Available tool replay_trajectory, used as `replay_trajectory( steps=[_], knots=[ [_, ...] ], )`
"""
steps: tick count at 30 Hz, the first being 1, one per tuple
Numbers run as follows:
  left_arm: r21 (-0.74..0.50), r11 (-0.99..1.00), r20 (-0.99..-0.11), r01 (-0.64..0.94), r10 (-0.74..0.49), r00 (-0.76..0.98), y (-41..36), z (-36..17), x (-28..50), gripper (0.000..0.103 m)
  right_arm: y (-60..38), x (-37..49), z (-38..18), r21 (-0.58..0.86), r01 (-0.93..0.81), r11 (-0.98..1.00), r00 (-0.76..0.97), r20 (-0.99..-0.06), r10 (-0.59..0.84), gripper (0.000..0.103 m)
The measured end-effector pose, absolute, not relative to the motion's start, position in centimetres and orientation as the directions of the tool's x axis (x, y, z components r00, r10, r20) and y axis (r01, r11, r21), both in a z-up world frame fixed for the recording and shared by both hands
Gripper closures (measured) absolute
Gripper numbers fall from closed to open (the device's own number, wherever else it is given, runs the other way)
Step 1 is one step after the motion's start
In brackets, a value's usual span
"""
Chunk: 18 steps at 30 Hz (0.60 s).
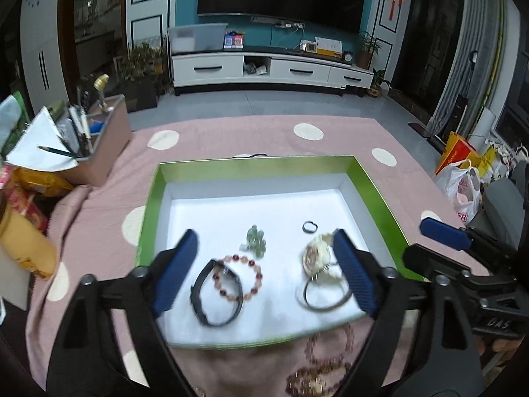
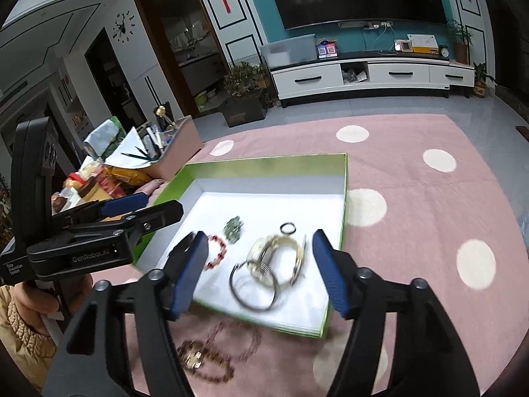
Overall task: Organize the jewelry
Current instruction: 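Withdraw both tools from the box toward the remaining jewelry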
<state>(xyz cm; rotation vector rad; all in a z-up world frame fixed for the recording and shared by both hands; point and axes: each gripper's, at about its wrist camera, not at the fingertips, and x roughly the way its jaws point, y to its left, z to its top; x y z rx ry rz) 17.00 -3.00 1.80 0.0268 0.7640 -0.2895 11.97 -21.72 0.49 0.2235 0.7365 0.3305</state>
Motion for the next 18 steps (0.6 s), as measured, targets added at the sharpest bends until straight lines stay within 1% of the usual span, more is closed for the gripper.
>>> replay_trajectory(
  steps=[2,4,6,10,13,18],
  knots=[
    [-0.069,0.961,-0.674,0.268,-0.243,0.697,-2.8,2.4,15.3,0.013,-21.9,10.4,0.9,0.306,-0.207,0.929,0.702,-0.616,0.359,0.025],
    [-0.063,0.963,-0.667,0.261,-0.235,0.707,-2.4,2.8,13.8,0.005,-22.1,8.7,1.2,0.302,-0.200,0.932,0.706,-0.615,0.350,0.023],
    [-0.046,0.968,-0.670,0.247,-0.213,0.711,-2.1,3.1,12.2,0.003,-22.2,7.3,1.6,0.298,-0.195,0.934,0.710,-0.614,0.344,0.020],
    [-0.018,0.972,-0.676,0.233,-0.183,0.714,-1.6,3.2,9.4,0.002,-22.2,5.0,2.1,0.287,-0.189,0.939,0.722,-0.608,0.331,0.015],
    [-0.003,0.974,-0.678,0.227,-0.169,0.716,-1.2,3.2,7.9,0.002,-22.3,3.7,2.4,0.294,-0.193,0.936,0.721,-0.605,0.338,0.014],
    [-0.021,0.979,-0.687,0.204,-0.163,0.708,0.1,2.8,5.8,0.002,-21.9,2.0,2.5,0.296,-0.192,0.936,0.715,-0.611,0.340,0.014]
  ],
)
